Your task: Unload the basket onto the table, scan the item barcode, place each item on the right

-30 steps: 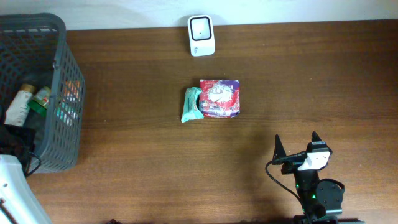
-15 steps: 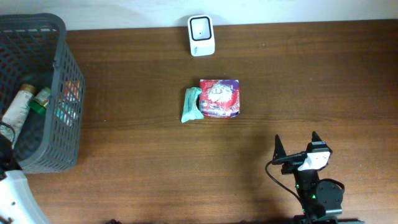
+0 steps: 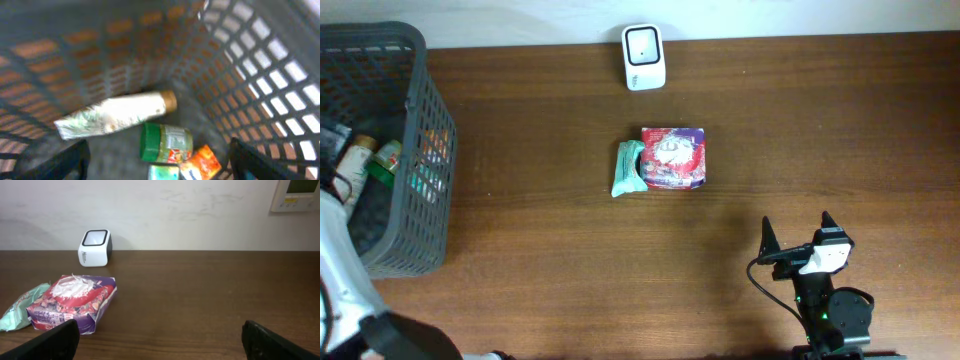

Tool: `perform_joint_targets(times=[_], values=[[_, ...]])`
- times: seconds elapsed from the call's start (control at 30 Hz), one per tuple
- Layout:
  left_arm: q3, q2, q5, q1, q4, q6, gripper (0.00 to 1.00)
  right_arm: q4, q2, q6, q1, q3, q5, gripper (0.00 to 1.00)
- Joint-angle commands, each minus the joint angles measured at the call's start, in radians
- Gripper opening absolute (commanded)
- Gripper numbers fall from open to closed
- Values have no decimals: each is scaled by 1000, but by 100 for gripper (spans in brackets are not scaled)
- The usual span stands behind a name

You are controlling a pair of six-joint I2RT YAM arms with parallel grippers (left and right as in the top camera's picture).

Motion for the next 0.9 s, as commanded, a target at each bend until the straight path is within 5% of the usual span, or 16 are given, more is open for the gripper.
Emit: perform_joint_targets(times=[0.0, 0.23, 0.47, 0.87], values=[[4, 58, 132, 5, -1, 28, 86, -4, -6, 10, 3, -7, 9, 98], [4, 135, 217, 5, -44, 28, 94, -4, -6, 10, 4, -7, 9, 98], [4, 230, 217, 4, -115, 28, 78, -4, -6, 10, 3, -7, 9, 99], [4, 411, 389, -6, -167, 27, 82, -4, -6, 10, 3, -7, 9, 98]])
